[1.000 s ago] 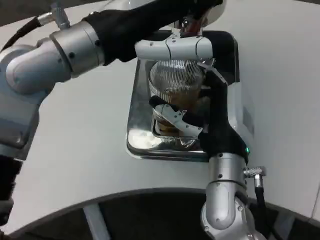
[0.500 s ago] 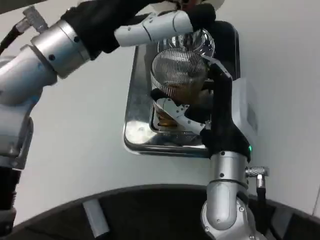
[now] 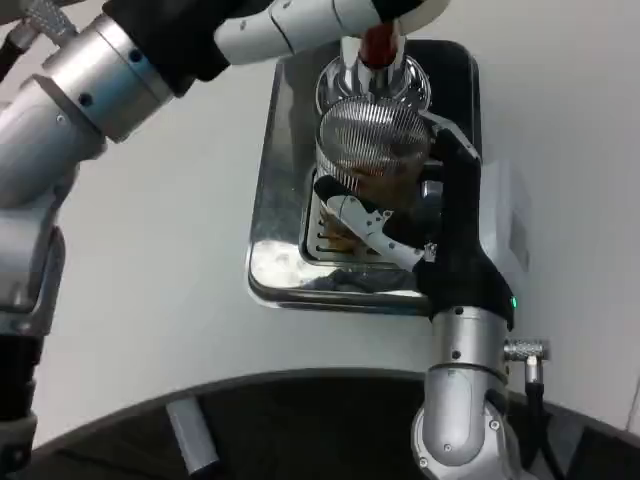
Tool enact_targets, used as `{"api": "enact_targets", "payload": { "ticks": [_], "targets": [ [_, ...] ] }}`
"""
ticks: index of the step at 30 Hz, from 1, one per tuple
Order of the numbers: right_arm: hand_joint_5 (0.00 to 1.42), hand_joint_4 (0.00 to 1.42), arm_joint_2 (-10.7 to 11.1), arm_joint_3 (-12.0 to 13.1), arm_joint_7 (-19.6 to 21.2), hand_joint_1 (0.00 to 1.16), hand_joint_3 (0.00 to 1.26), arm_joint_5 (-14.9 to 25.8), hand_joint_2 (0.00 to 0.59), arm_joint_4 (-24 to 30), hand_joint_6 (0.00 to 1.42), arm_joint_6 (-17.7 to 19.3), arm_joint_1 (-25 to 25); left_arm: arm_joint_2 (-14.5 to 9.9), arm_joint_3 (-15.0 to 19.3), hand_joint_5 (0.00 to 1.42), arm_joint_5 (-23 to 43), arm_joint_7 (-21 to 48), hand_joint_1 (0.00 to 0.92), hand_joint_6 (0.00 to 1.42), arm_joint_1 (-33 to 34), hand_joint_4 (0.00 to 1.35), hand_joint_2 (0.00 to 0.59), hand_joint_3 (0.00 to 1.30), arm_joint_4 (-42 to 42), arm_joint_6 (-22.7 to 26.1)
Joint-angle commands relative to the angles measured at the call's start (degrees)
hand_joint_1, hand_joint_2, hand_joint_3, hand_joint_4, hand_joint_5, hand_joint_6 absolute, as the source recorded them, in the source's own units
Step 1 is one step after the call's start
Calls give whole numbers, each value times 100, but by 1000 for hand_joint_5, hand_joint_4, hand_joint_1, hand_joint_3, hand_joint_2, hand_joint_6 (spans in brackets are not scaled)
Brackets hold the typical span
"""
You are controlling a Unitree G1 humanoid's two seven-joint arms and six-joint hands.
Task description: Grasp the cup under the faucet to collect the drink, then remove the cup.
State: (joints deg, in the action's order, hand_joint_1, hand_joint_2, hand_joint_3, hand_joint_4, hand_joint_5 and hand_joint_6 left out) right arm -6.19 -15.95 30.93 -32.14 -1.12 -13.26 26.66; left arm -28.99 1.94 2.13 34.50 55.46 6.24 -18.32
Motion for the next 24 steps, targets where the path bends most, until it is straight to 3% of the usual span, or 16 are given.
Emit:
{"api": "enact_targets", "payload": {
  "ticks": [1,24],
  "targets": [
    [682,576,-129,23,23,786,493,-12,260,203,779,87,-204,-124,179,159,216,-17,0,218,-137,79,81,118,-391,63],
    [766,644,61,-19,-251,781,563,-248,248,1152,886,230,-656,-767,929,198,823,90,0,258,-1910,136,96,155,-1578,455]
  ]
}}
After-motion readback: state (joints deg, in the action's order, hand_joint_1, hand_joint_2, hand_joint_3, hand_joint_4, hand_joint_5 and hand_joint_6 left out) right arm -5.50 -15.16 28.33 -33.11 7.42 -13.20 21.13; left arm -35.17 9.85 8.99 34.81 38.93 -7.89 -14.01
